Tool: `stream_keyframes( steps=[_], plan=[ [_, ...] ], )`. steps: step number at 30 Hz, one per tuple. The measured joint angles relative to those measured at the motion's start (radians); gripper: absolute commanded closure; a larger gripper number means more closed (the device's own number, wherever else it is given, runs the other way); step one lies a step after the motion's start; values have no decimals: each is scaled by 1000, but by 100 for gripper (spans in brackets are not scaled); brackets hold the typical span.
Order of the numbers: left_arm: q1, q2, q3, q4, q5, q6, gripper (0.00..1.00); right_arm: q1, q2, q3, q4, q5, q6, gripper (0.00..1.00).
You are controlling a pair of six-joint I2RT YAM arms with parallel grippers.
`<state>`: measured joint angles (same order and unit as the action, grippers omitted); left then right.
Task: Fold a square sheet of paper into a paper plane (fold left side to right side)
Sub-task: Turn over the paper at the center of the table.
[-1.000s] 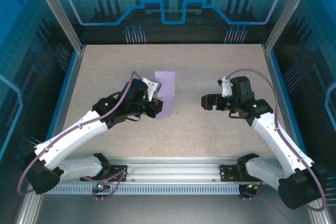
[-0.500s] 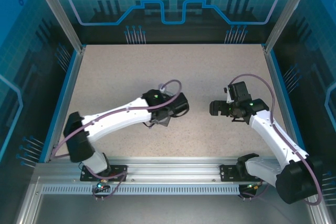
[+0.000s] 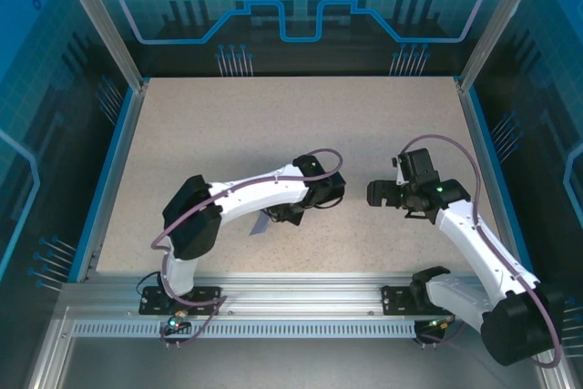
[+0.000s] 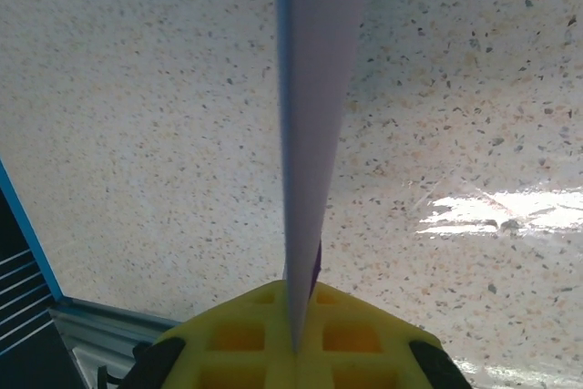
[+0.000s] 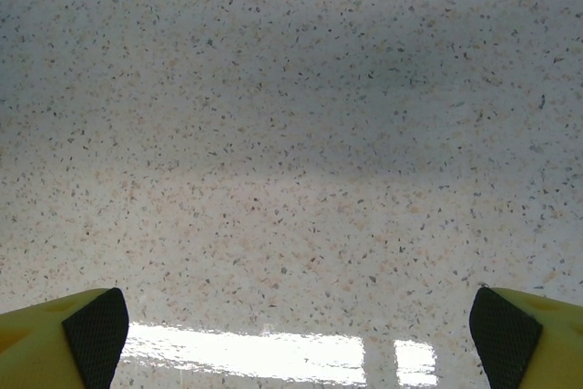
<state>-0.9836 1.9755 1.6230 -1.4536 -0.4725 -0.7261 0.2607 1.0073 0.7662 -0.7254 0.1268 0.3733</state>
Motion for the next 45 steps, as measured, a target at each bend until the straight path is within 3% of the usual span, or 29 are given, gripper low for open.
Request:
stream_keyframes(
  steps=[14,20,25,32,36,45],
  plan=[
    [65,196,128,40,202,105,99,-3,4,-43,23,-60,0,0],
    [87,235,171,89,307,148,85,-5,19,-44,39,-76,-1,0],
    [113,236,176,139,389,178,66,-5,27,-45,39,-89,-1,0],
    [139,231,175,239,504,206,48,-6,31,-45,38,-114,-6,0],
    [153,158,122,333,558,212,42,-6,31,-45,39,-150,-12,0],
    [310,-273,-257,612,645,204,32,52,103,-45,117,-269,15,0]
  ],
)
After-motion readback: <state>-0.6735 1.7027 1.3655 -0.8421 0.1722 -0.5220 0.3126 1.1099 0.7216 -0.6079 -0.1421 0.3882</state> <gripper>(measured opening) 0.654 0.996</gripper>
